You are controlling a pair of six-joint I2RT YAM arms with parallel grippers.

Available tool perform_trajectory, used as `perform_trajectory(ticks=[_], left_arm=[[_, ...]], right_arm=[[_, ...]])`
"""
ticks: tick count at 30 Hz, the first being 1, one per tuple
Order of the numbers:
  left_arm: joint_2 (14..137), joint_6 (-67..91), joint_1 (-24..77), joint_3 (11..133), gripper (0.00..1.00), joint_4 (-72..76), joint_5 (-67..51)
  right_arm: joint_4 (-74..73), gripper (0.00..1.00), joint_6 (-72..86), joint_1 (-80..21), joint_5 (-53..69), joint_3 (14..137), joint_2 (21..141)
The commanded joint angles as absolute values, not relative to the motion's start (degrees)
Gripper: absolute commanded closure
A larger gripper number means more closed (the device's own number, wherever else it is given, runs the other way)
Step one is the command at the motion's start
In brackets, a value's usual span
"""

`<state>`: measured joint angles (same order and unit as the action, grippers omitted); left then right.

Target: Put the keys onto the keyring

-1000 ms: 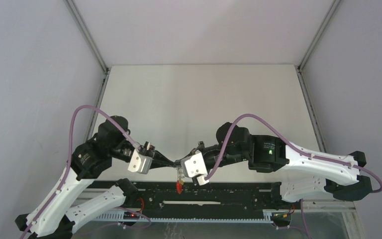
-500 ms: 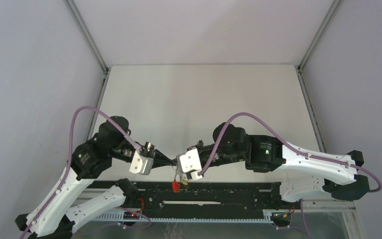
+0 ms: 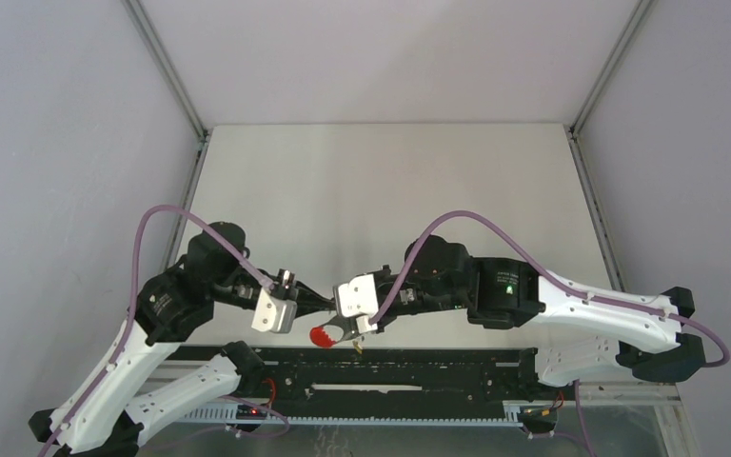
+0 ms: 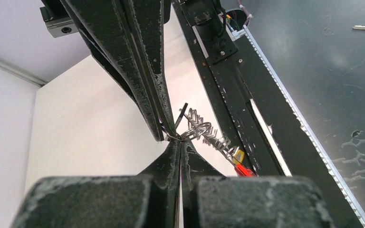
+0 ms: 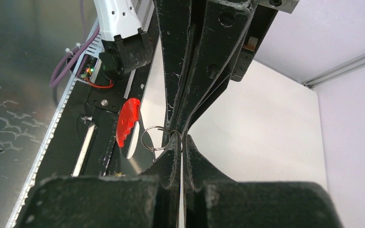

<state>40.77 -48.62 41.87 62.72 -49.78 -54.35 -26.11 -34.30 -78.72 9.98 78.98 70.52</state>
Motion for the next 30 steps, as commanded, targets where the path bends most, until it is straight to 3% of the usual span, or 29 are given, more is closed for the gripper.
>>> perform_trajectory(ticks=[1,25,30], left_arm=[[39.3,-45.9,42.7,63.6,1.00,-42.0,-58.3],[36.3,-35.8,42.7,60.2,1.00,-33.6,-56.5],[37.0,-27.6,42.8,59.6,1.00,-31.4,-54.9]], right_arm=[[-26.6,1.00,-33.3,-77.7,5.4,80.8,71.3],[-26.0,1.00,-29.2,-74.6,10.7,80.1,70.3],[-26.1,0.84,-26.7,-73.4,15.5,80.5,70.6]])
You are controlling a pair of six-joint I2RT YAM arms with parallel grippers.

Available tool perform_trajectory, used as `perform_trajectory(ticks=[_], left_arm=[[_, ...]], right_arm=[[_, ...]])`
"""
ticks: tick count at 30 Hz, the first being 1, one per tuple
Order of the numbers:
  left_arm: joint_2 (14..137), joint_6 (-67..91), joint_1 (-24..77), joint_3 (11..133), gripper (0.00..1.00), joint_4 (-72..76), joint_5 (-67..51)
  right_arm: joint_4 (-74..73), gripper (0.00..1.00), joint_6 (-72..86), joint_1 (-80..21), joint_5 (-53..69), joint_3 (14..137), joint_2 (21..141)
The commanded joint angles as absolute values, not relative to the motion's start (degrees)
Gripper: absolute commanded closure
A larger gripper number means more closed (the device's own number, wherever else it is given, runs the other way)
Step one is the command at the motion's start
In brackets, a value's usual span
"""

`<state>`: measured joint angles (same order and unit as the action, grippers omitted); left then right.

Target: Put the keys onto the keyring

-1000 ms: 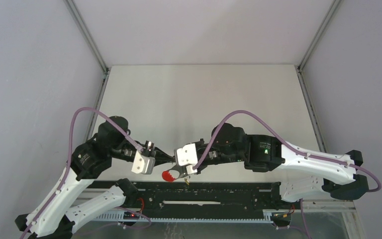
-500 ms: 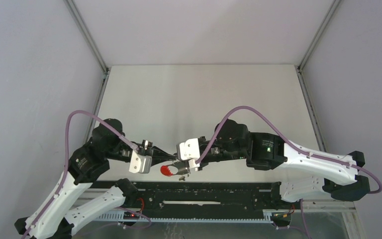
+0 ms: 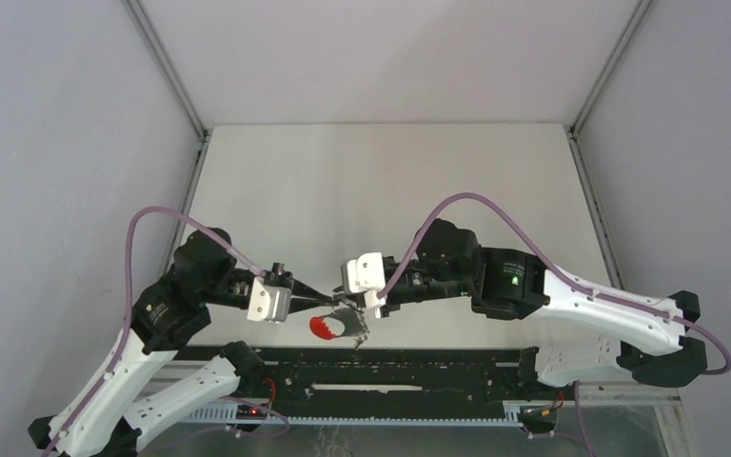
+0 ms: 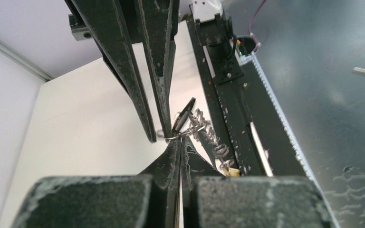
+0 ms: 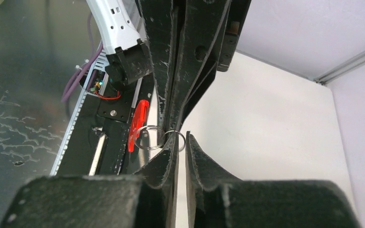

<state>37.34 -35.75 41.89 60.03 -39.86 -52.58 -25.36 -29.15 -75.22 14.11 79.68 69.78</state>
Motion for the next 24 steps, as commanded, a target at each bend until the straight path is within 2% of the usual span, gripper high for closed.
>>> perform_trajectory(ticks=[1,8,14,18,21,23,24], left_arm=[[36.9,-25.3,42.7,59.2,1.00,-30.5,-54.4],[35.0,-15.4,42.7,55.2,1.00,-24.6,-52.6],[33.6,-13.2,42.7,51.7,1.00,-22.9,-52.1],[33.1,-12.1,41.1,50.2,1.00,-23.1,-50.4],[32.9,-10.2,36.3,49.2,1.00,-23.2,-50.0],[33.3,-7.7,28.0,47.5,1.00,-21.4,-51.7],[33.9,-7.1,24.0,46.7,0.93,-21.0,-52.8]], right_arm=[[-26.6,0.82,-26.4,-73.2,16.2,80.8,70.7],[-30.6,0.79,-22.9,-70.3,19.1,83.9,72.7],[-30.1,0.92,-21.2,-69.0,20.1,84.1,72.9],[-27.8,0.73,-17.2,-65.6,17.6,82.2,72.7],[-25.1,0.71,-13.6,-63.2,14.1,79.2,71.8],[-22.7,0.71,-11.6,-61.6,11.9,76.2,71.6],[-21.6,0.70,-10.9,-61.3,10.8,74.4,71.7]])
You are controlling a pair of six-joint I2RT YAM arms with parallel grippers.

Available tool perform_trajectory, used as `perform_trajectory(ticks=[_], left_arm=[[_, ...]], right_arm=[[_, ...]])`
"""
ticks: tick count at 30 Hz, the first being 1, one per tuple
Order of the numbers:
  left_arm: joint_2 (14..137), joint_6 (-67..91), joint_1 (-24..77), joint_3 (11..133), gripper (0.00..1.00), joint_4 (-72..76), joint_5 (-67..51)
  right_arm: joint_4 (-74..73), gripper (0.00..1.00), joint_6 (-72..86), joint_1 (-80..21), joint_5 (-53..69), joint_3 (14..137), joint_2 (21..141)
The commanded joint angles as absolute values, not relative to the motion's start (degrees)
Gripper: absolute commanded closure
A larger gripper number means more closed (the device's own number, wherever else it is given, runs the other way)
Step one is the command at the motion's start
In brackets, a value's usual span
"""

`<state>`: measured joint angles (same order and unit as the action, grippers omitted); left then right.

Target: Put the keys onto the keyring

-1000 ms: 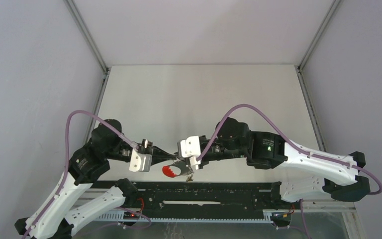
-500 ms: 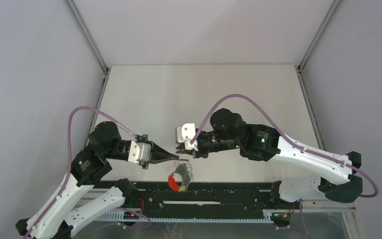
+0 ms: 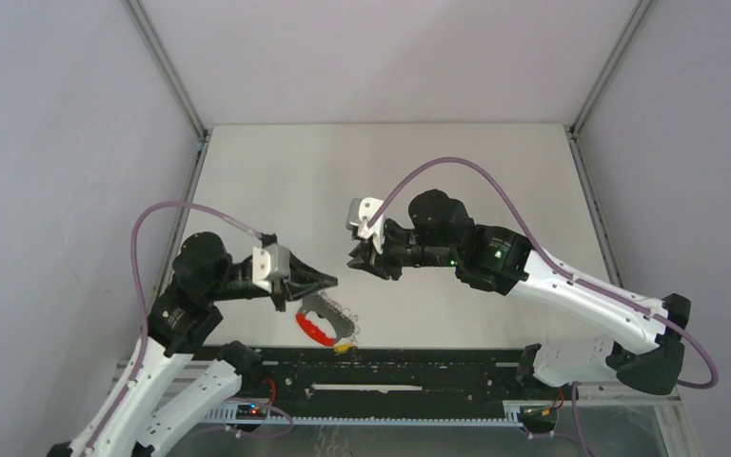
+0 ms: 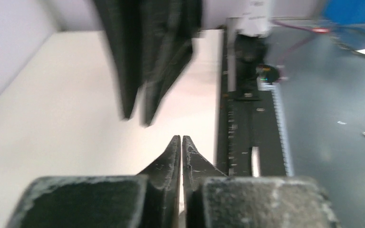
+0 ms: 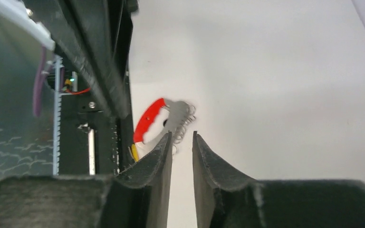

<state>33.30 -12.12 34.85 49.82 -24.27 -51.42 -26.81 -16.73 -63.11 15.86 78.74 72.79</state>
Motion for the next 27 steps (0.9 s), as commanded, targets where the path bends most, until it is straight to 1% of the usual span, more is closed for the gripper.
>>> perform_trajectory(ticks=[1,2,3,4,5,6,7,9,12,13,16,20,23,27], left_arm=[[34.8,-8.3,19.9,45.9,0.82,-21.7,-54.7],[36.0,-12.5,16.4,45.3,0.71,-24.2,-55.4],[37.7,-17.6,13.6,45.1,0.64,-27.6,-55.3],[39.8,-23.1,11.1,45.1,0.60,-31.6,-55.0],[42.1,-29.1,8.9,45.6,0.57,-35.6,-54.4],[44.8,-33.5,6.3,46.4,0.55,-39.5,-54.3],[47.3,-38.3,3.9,47.4,0.52,-42.5,-55.0],[51.7,-41.5,-1.6,49.4,0.42,-46.9,-56.9],[55.3,-45.2,-7.1,50.7,0.37,-48.1,-57.9],[56.1,-45.0,-8.4,50.6,0.37,-47.3,-57.8],[57.6,-43.1,-11.1,50.4,0.37,-45.8,-56.9],[57.8,-42.8,-13.1,49.6,0.38,-45.5,-55.5],[58.1,-43.0,-14.3,49.4,0.39,-46.1,-56.2],[58.3,-46.6,-14.5,50.2,0.39,-49.1,-57.5]], right_arm=[[-20.5,0.67,-10.2,-61.1,9.4,72.6,71.9],[-19.0,0.60,-9.6,-61.1,8.5,70.8,72.3],[-17.4,0.52,-8.8,-61.1,7.8,68.9,72.9],[-15.7,0.46,-7.7,-61.1,7.4,67.1,73.9],[-13.9,0.35,-6.3,-61.1,7.1,65.1,75.1],[-12.2,0.08,-5.1,-61.1,7.2,63.7,76.5],[-9.8,0.01,-4.1,-61.2,7.4,62.6,78.2],[-5.6,0.00,-3.2,-62.1,6.9,61.3,82.1],[-0.7,0.00,-4.6,-64.2,5.9,61.6,88.9],[1.1,0.00,-5.3,-64.9,5.8,62.5,91.0],[0.3,0.00,-7.9,-67.9,3.5,65.7,97.3],[1.5,0.00,-9.2,-70.8,1.3,67.4,102.3],[0.3,0.06,-7.1,-69.1,0.5,70.4,106.6],[-0.6,0.08,-3.8,-66.1,3.8,70.7,108.4]])
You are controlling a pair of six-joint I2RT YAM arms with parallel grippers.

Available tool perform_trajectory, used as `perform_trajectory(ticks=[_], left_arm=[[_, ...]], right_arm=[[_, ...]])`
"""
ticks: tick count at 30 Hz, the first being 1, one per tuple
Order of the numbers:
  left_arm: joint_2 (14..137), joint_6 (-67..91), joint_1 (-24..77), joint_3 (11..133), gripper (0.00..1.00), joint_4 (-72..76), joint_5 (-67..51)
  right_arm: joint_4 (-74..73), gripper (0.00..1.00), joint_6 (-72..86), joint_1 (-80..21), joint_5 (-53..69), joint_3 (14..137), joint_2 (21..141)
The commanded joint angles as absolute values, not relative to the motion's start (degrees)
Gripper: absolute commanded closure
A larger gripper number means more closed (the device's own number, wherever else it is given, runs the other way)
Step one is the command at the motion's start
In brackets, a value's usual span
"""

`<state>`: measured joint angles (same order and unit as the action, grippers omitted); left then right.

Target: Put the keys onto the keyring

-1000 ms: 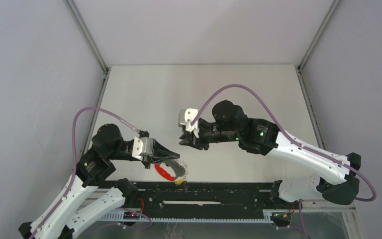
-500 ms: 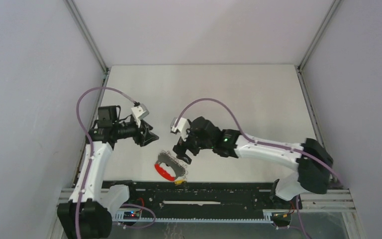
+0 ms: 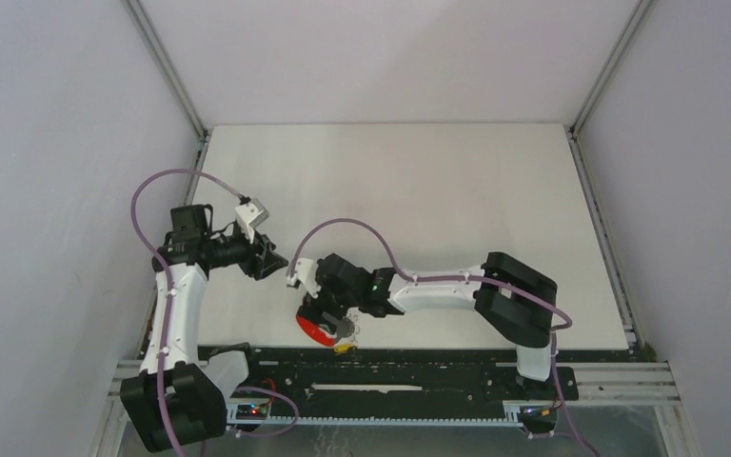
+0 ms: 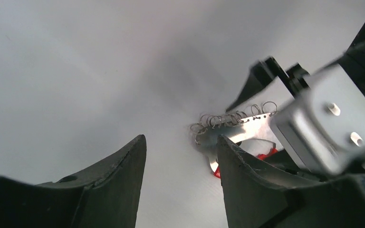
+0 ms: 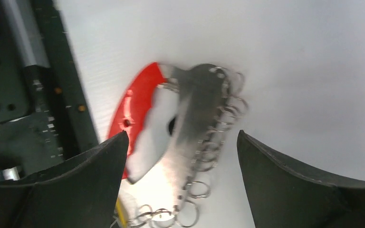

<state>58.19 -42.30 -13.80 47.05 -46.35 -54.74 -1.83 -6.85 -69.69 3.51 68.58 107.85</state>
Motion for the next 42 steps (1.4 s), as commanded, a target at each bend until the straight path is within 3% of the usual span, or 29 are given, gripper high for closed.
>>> perform_trajectory(ticks=[1,6,12,16,20,34,36,40,42], left_arm=[[58.2,-47.0,-14.5,50.3,0.39,-49.1,-57.7],[58.0,-47.2,-14.5,50.5,0.39,-49.0,-58.9],[57.9,-49.8,-14.6,50.5,0.42,-51.9,-59.0],[58.2,-52.1,-14.5,51.0,0.42,-53.9,-58.7],[58.3,-52.2,-14.6,51.8,0.43,-53.6,-59.4],[58.4,-50.7,-15.2,53.5,0.43,-52.9,-60.1],[58.4,-50.7,-15.2,53.6,0.43,-52.9,-60.1],[58.5,-50.8,-15.4,54.0,0.43,-52.8,-59.8],[58.8,-50.9,-15.4,54.1,0.43,-52.8,-59.7]], right_arm=[[-1.4,0.08,-3.6,-66.0,3.9,70.7,108.5],[-2.2,0.08,-3.0,-65.7,4.3,71.5,110.3],[-3.8,0.29,-1.8,-63.0,11.5,74.5,113.3],[-5.9,0.26,-1.3,-63.1,12.8,74.6,113.2],[-6.7,0.18,-2.1,-65.3,5.4,73.5,112.2],[-8.3,0.22,-2.5,-68.5,-3.0,73.5,115.8],[-8.4,0.30,-2.3,-68.6,-3.0,73.4,116.4],[-8.4,0.65,-2.3,-68.6,-3.5,73.5,117.1],[-8.2,0.74,-2.4,-68.6,-3.2,73.4,116.8]])
